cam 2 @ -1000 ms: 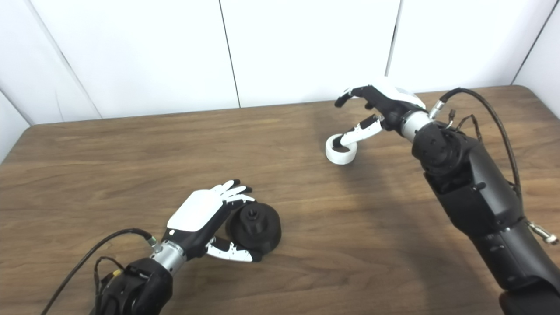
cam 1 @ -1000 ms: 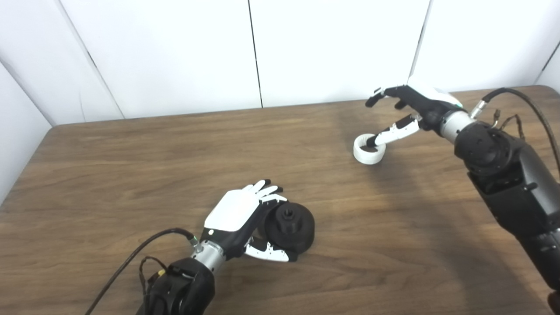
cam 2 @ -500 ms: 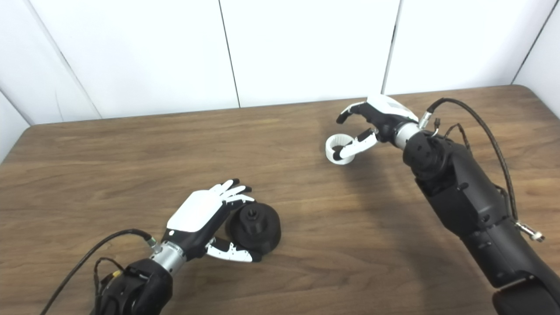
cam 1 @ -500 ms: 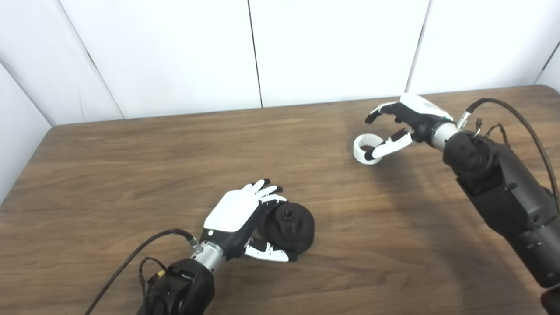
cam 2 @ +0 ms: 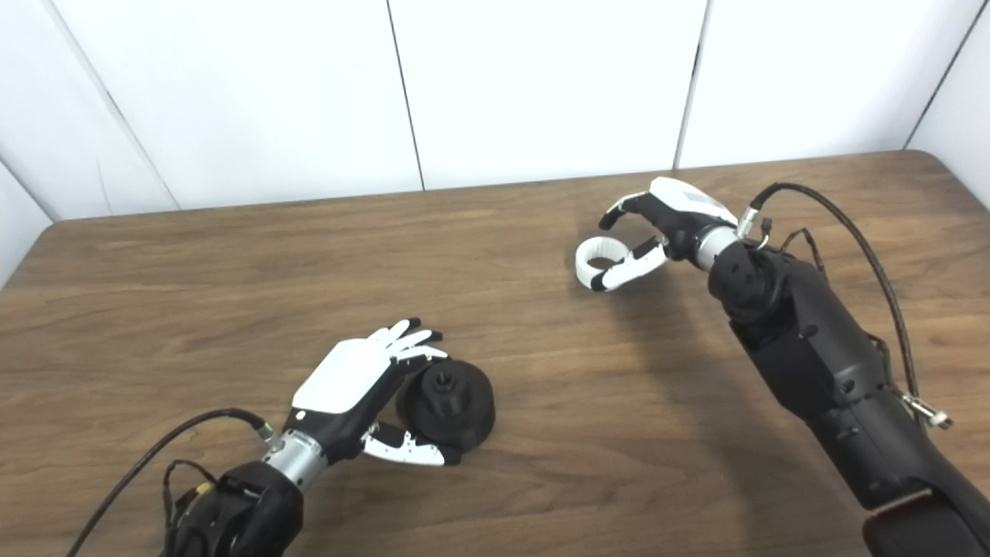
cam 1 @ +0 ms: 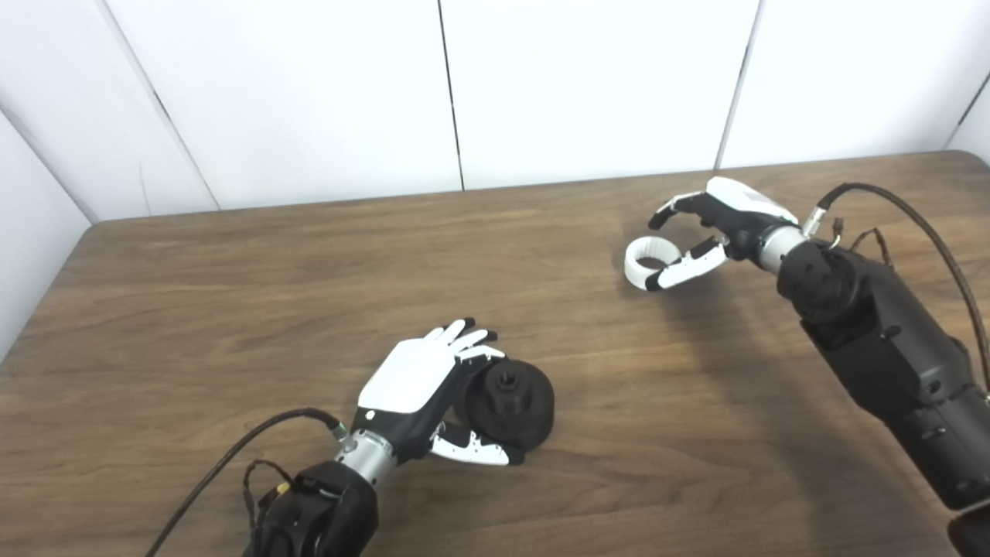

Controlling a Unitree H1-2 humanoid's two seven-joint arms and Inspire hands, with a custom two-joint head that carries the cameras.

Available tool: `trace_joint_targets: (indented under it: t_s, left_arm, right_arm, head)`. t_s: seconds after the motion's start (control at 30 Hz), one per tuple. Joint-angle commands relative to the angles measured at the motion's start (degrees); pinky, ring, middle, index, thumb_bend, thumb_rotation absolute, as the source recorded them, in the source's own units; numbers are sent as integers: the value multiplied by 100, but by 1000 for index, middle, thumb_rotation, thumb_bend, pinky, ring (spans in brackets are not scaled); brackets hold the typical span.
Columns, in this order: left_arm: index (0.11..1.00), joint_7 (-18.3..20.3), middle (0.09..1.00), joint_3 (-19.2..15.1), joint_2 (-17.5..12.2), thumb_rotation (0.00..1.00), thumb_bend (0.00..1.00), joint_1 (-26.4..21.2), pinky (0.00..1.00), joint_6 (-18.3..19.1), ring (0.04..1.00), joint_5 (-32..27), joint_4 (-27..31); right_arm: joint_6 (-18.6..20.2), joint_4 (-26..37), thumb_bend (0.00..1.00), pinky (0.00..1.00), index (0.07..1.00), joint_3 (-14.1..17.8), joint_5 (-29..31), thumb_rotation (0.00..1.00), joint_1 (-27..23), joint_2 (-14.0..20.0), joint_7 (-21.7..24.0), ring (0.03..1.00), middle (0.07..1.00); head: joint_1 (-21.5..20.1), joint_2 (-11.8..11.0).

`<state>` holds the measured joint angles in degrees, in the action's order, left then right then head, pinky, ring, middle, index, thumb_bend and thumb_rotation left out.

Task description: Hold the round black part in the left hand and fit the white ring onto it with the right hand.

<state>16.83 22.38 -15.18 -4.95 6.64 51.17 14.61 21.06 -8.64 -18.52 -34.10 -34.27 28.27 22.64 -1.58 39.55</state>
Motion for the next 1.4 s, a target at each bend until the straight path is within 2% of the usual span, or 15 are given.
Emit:
trace_joint_targets:
  t_s: [0.0, 0.9, 1.37]
  left_arm:
    - [689, 202, 919, 26, -123, 408, 760, 64, 954, 97, 986, 158, 37]
    - [690, 267, 918, 53, -140, 394, 758, 112, 957, 150, 985, 139, 158]
    - [690, 259, 920, 50, -164, 405, 758, 136, 953, 135, 986, 143, 169]
  right_arm:
    - [-214, 87, 841, 841, 749, 97, 7, 351, -243, 28, -153, 945, 907]
    - [-163, 32, 843, 856, 757, 37, -97, 382, -285, -64, -145, 951, 907]
    - [-166, -9, 834, 862, 755, 120, -18, 363, -310, -103, -199, 949, 903]
  head:
    - [-2, 0]
    - [72, 21]
    - [82, 10]
